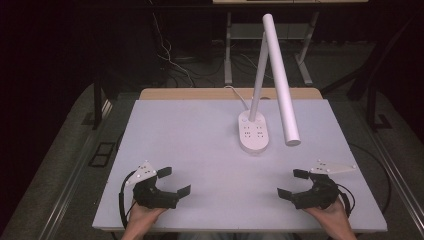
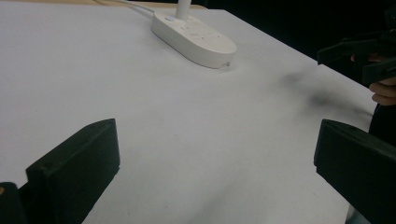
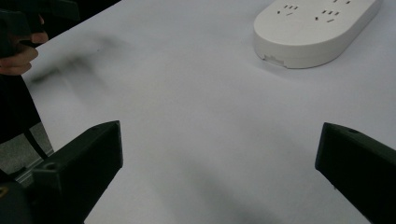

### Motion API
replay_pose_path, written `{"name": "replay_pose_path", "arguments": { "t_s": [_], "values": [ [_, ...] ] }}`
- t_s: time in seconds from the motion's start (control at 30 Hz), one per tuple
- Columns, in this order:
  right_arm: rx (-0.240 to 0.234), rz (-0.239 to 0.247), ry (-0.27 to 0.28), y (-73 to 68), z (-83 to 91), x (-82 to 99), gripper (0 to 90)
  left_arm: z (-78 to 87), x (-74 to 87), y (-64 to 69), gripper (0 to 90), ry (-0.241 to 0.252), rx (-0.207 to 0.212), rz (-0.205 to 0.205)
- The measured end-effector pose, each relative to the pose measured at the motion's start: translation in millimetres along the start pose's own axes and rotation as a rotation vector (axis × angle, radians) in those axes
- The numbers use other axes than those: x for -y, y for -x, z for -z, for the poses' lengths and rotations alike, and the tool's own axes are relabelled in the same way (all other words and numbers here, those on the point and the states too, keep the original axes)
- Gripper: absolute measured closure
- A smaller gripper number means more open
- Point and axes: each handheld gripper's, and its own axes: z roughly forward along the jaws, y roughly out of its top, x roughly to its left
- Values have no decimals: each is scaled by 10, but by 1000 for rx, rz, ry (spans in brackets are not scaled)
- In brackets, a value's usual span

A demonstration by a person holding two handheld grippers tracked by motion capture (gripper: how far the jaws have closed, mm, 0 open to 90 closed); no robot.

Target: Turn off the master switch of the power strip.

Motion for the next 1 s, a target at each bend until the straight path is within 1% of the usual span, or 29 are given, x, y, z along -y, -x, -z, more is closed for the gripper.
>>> {"name": "replay_pose_path", "arguments": {
  "t_s": [0.1, 0.2, 0.27, 0.5, 0.53, 0.7, 0.8, 0.83, 1.0],
  "values": [
    [-1, 0, -4, 1, -2, 4, 1, -3, 0, 6, 7, -12, 2, -6],
    [0, -4, -3, 3, -2, 6, 1, -9, -7, 8, 6, -25, 6, -4],
    [0, -6, -4, 4, 0, 6, 1, -14, -14, 14, 5, -25, 12, 1],
    [1, -1, -6, 11, 6, 7, 1, -31, -67, 25, 2, -50, 22, -3],
    [1, -4, -6, 10, 7, 6, 1, -32, -78, 21, 1, -59, 24, -8],
    [0, -4, -7, 11, 7, 6, 1, -53, -138, 24, 1, -63, 28, -6],
    [0, 2, -8, 12, 7, 7, 1, -71, -174, 22, 1, -76, 32, -15],
    [-1, 4, -7, 11, 8, 7, 1, -76, -186, 26, 0, -79, 32, -9],
    [-2, 6, -7, 11, 8, 7, 1, -100, -236, 23, 0, -95, 39, -14]
  ]
}}
